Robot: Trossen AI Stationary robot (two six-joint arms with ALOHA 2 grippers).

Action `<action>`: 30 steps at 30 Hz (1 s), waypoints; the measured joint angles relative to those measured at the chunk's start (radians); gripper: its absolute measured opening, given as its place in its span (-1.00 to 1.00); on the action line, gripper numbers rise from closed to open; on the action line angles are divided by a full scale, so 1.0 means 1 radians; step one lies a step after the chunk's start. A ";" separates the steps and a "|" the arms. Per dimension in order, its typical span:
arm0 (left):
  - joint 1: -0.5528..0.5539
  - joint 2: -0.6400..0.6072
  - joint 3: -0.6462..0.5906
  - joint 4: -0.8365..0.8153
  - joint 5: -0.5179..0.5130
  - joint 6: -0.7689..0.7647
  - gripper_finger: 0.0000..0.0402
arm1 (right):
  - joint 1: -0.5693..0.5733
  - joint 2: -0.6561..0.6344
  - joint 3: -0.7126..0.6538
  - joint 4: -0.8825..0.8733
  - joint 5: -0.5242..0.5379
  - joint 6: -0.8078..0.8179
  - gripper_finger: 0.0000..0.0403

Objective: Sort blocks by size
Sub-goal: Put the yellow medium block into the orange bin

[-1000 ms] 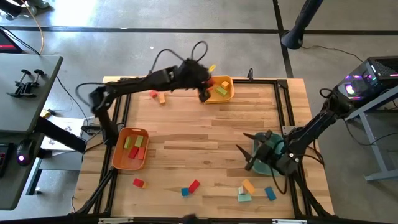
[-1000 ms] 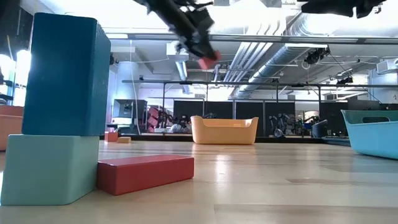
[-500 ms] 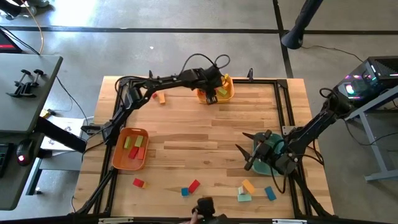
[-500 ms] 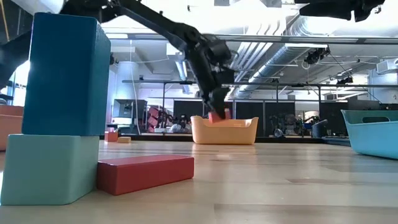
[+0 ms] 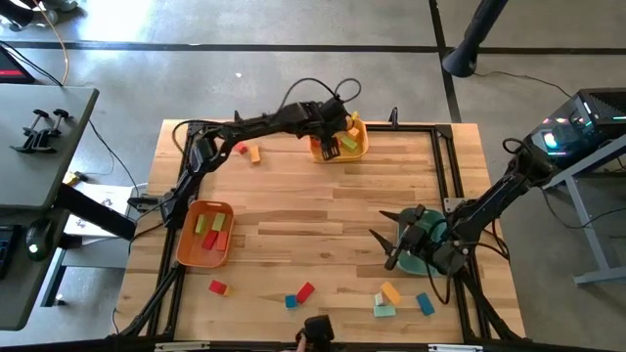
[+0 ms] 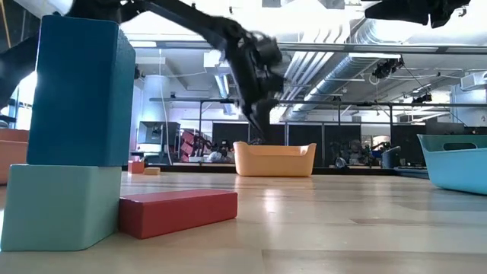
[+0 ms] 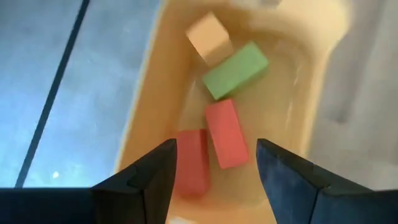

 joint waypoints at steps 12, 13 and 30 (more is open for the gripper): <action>-0.228 -0.410 -0.427 0.393 0.194 -0.118 0.00 | -0.003 0.000 0.000 -0.085 -0.093 0.187 0.30; -0.265 -0.446 -0.497 0.457 0.195 -0.130 0.00 | -0.009 0.001 0.000 -0.110 -0.126 0.224 0.30; -0.873 -0.621 -1.160 1.422 -0.293 -0.126 0.00 | -0.118 0.134 0.001 0.049 -0.826 0.264 0.30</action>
